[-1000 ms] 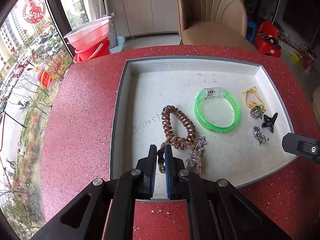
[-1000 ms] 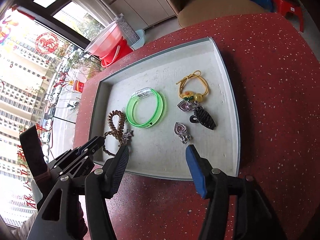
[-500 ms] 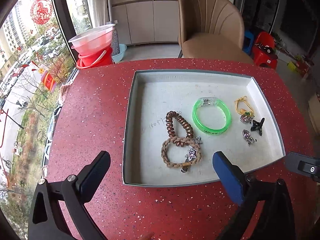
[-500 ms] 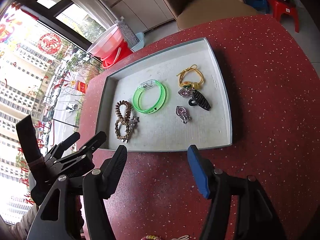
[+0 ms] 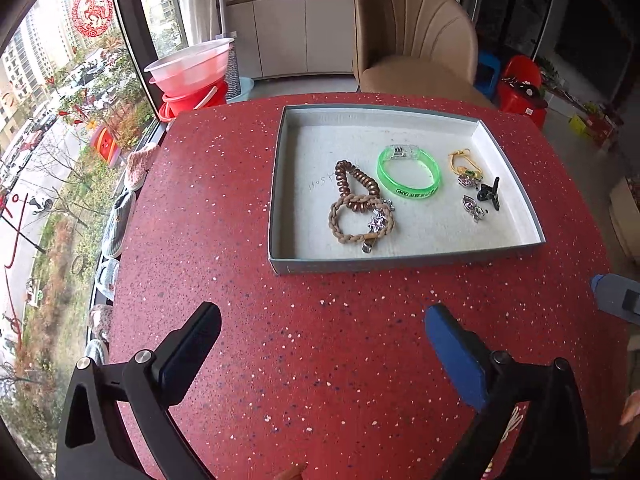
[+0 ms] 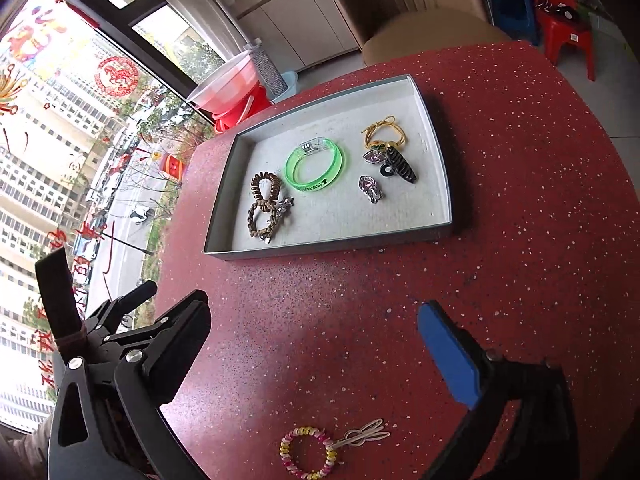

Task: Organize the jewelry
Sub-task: 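Move both open tools back over the beaded bracelet and bunny clip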

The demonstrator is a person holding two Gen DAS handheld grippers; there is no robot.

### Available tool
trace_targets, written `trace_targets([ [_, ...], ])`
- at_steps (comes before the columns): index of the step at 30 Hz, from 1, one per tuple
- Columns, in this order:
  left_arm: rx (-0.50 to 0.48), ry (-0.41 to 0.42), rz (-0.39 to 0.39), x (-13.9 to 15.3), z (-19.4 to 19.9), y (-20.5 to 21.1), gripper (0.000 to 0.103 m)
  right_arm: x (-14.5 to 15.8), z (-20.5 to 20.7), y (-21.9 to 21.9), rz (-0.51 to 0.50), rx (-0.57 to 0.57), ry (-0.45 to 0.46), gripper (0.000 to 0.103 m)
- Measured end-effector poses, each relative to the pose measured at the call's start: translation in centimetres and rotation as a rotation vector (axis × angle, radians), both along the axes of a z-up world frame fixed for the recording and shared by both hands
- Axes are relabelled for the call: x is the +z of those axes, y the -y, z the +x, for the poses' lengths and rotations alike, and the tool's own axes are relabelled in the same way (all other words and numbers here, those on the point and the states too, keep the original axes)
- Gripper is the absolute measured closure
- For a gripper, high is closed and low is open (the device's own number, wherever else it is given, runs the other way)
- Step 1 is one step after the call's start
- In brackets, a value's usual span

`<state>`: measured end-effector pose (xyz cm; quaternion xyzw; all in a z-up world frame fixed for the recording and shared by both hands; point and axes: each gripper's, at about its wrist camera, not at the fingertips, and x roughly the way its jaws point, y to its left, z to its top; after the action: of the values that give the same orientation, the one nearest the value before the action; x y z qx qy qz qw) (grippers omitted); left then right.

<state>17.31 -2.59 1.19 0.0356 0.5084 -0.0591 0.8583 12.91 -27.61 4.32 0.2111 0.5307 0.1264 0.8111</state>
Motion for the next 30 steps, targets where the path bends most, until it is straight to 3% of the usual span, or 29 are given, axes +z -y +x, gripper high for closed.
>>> trace_targets([
  [6,0.005,-0.013,0.020,-0.1,-4.0,-1.0,0.000,-0.1,-2.5,-0.5,-0.007,-0.012,-0.027,0.000],
  [14,-0.025,-0.155,-0.054,-3.2,-8.5,-2.1,0.000,-2.0,-5.7,-0.8,-0.053,-0.005,-0.121,0.000],
  [21,-0.062,-0.228,-0.065,-5.2,-11.9,-0.9,0.000,-4.7,-8.6,0.2,-0.107,-0.027,-0.220,0.000],
  [30,-0.099,-0.258,-0.046,-6.6,-13.7,1.8,0.000,-6.3,-10.3,1.2,-0.166,-0.063,-0.275,0.000],
])
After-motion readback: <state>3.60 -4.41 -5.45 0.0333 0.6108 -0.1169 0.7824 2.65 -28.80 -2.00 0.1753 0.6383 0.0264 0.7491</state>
